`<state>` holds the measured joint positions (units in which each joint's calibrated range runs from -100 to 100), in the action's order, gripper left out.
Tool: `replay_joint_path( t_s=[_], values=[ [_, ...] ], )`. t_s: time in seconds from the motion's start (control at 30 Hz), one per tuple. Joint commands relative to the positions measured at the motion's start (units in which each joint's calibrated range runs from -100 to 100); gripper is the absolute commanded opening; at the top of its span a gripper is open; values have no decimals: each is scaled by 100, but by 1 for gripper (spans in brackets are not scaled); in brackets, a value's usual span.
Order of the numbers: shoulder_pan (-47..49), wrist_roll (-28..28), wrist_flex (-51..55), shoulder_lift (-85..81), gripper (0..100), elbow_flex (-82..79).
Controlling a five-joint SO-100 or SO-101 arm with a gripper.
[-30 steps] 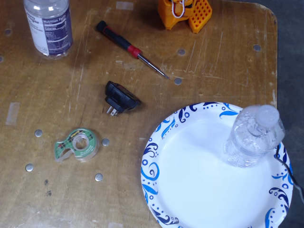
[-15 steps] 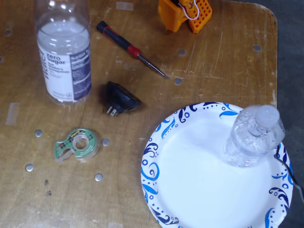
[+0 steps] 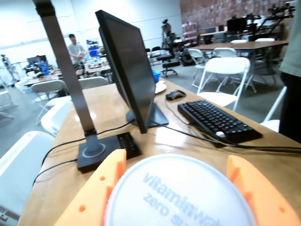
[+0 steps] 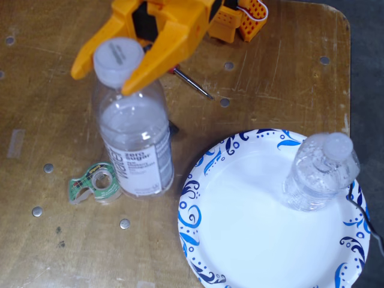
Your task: Move the bottles to the plate
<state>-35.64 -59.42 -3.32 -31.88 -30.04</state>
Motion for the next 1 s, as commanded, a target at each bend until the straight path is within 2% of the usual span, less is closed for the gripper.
replay_joint_path(
  t_s=[0.0,0.17,0.33,0.47,0.73,0.97],
  values=[
    [540,26,-95,473,12,886],
    [1187,47,-16,1291,12,1688],
    [1672,433,-8,1687,13,2049],
    [1866,454,97,1712,13,1914],
    [2470,433,1211,1544,12,1832],
    [2858,423,1254,1299,13,1265]
  ],
)
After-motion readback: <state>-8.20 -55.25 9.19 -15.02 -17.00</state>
